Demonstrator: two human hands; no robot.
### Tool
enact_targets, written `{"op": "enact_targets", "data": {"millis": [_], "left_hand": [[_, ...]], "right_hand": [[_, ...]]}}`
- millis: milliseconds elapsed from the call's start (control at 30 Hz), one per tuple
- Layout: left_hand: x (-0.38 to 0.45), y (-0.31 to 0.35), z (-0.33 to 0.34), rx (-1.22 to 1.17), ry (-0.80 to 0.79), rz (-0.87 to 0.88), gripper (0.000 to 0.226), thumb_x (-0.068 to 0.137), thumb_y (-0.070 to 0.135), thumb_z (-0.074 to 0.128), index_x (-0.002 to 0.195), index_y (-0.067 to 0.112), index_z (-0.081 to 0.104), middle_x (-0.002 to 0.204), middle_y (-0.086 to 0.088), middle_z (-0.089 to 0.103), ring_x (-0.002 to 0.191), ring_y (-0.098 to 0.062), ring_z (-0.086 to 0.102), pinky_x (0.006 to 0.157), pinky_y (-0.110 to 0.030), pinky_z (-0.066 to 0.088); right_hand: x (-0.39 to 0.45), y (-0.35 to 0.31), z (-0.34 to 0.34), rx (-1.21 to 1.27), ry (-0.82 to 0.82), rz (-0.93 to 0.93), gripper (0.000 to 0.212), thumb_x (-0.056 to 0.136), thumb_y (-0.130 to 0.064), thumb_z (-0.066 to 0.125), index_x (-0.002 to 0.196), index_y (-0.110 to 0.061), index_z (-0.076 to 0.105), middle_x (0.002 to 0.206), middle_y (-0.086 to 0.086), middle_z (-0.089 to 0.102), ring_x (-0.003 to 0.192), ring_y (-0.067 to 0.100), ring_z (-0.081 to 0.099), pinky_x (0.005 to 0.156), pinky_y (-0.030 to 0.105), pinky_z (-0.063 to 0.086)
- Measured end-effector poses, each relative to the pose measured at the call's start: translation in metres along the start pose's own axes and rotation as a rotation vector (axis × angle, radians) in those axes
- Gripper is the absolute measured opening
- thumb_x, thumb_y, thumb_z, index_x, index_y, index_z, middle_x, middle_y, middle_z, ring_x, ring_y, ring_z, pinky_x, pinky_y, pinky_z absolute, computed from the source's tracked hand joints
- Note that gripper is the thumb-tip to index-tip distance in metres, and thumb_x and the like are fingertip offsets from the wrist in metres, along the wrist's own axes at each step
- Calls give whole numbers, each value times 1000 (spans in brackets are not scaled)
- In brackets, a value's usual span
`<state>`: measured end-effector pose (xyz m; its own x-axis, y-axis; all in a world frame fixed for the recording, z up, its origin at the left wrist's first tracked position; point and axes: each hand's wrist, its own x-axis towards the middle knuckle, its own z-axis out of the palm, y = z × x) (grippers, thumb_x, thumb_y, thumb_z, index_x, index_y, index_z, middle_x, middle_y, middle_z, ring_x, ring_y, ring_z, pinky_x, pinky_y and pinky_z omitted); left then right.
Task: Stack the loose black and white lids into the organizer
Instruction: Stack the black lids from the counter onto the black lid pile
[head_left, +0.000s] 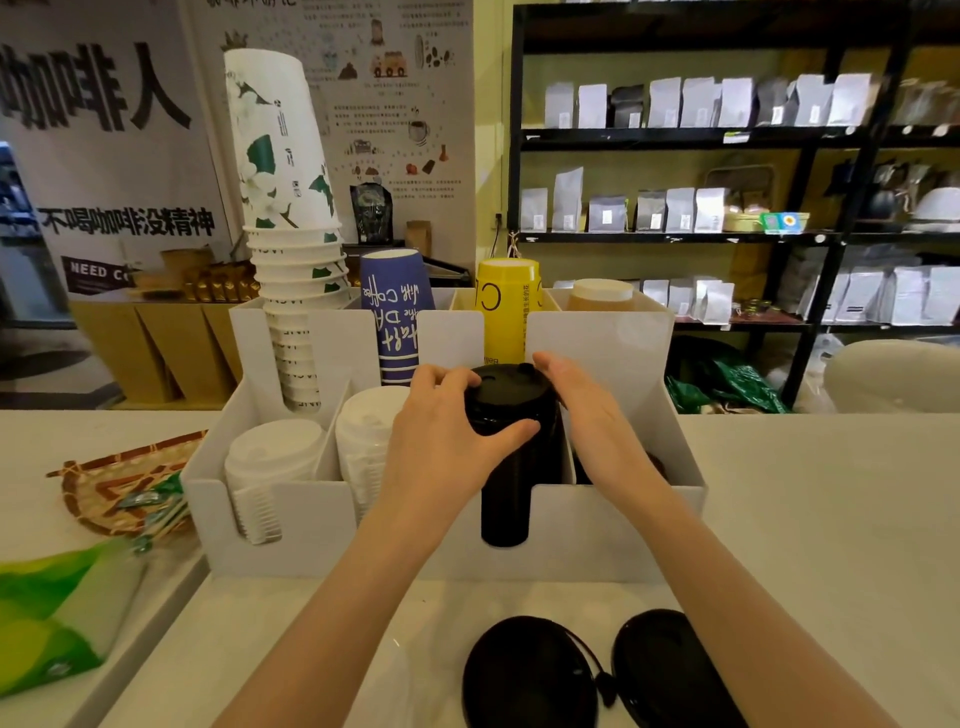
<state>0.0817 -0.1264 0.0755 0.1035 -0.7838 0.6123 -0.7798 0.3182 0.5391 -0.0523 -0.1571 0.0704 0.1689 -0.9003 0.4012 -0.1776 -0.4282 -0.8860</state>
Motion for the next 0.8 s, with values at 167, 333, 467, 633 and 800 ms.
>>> {"op": "enact_targets", "data": {"millis": [167, 333, 467, 633, 800], "left_hand": [[-3, 2, -1, 24, -15, 20, 59, 68, 48, 67, 113, 16, 49, 115, -3, 46, 89, -9, 40, 77, -19, 36], [-5, 5, -3, -4, -70, 8, 62, 69, 46, 68, 116, 14, 46, 117, -6, 41, 101, -16, 44, 84, -22, 37], [-9, 13, -9, -48, -38, 16, 58, 72, 43, 65, 118, 13, 46, 122, -7, 40, 114, -21, 40, 95, -28, 35], [-24, 31, -12, -66, -3, 147, 46, 77, 35, 63, 117, 17, 48, 120, -6, 46, 111, -20, 43, 91, -26, 35], [-43, 42, -5, -93, 2, 219, 30, 83, 27, 55, 111, 15, 54, 118, -7, 53, 109, -20, 46, 89, -29, 37]], "right_hand": [[-2, -2, -3, -2, -8, -1, 40, 96, -34, 23, 128, -24, 45, 118, -10, 50, 108, -2, 46, 83, -1, 32], [-12, -5, -11, -33, 45, -11, 46, 91, -42, 28, 129, -22, 45, 129, -3, 52, 124, 11, 44, 108, 31, 32], [-36, -6, -23, -68, 159, -36, 36, 94, -33, 32, 123, -20, 51, 111, -5, 60, 108, 10, 55, 97, 30, 42], [-74, -2, -41, -152, 218, 3, 32, 94, -29, 36, 119, -22, 54, 104, -4, 64, 92, 7, 62, 84, 25, 48], [-115, -4, -57, -251, 251, 65, 29, 93, -27, 39, 116, -20, 55, 100, -4, 65, 92, 11, 62, 86, 29, 47]]}}
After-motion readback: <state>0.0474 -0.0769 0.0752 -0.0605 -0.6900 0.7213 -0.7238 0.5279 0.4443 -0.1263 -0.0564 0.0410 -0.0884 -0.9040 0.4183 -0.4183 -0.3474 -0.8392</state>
